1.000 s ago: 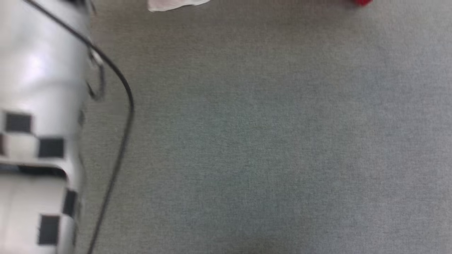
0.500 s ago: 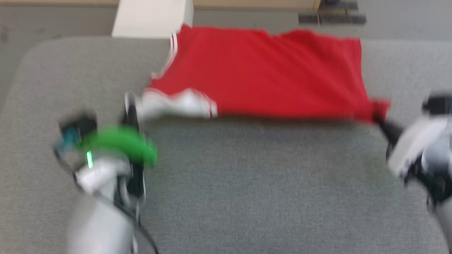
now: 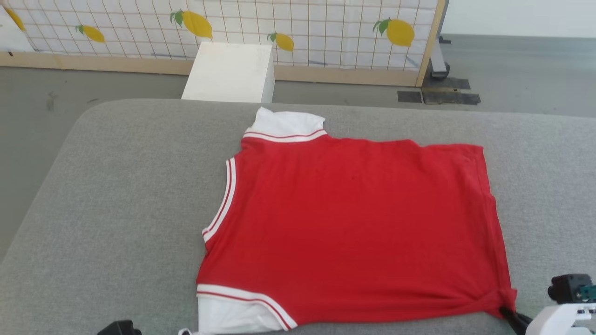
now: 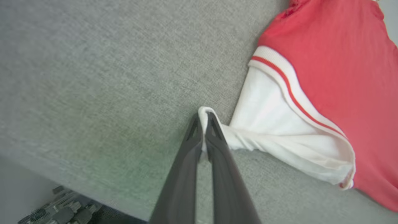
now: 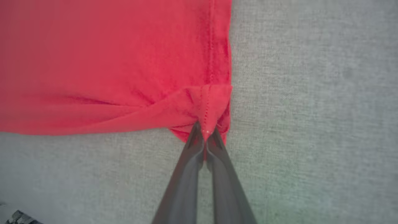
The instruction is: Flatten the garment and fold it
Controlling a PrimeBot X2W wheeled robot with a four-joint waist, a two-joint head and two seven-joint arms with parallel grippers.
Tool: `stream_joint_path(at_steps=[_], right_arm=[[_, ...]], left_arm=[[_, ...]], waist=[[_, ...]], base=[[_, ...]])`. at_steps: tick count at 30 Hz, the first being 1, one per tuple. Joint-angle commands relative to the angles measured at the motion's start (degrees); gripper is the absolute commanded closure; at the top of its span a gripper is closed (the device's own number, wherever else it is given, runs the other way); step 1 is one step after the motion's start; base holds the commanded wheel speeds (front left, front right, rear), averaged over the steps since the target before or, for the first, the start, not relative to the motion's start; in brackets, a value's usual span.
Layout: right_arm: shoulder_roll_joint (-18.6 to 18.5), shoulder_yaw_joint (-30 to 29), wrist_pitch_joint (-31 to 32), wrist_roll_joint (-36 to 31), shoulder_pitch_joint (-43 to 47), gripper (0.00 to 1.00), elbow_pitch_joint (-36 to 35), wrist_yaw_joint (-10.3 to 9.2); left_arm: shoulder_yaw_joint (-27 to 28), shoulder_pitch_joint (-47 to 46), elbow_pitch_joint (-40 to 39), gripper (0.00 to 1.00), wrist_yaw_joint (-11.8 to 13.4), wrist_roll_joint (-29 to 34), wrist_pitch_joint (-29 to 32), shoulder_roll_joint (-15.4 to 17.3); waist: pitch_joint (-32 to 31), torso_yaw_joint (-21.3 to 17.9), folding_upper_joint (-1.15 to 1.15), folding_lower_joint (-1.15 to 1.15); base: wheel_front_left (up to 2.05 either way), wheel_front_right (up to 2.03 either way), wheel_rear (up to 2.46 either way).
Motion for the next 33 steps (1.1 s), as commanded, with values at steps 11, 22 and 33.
stream_joint_path(at_steps=[11, 22, 33], right_arm=[[2.05, -4.29, 8.13, -2.24, 6.44, 1.0, -6.54, -0.12], [2.07, -9.94, 14.17, -5.0, -0.12, 1.0, -17.79, -0.12], [0.92, -6.45, 22.47, -6.76, -12.93, 1.0, -14.84, -0.12]], left_arm=[[1.64, 5.54, -8.32, 1.0, 2.3, -1.35, 0.67, 1.54], [-0.63, -7.54, -16.61, 1.0, 1.93, 3.65, 1.93, 4.05], [-3.58, -25.22, -6.2, 1.0, -0.84, 7.17, 1.82, 2.68]], waist=[[-0.72, -1.04, 0.0, 0.01], [1.7, -2.1, 0.0, 0.01], [10.84, -2.49, 0.0, 0.01]], base=[[0.0, 0.0, 0.0], [0.0, 0.0, 0.0], [0.0, 0.0, 0.0]])
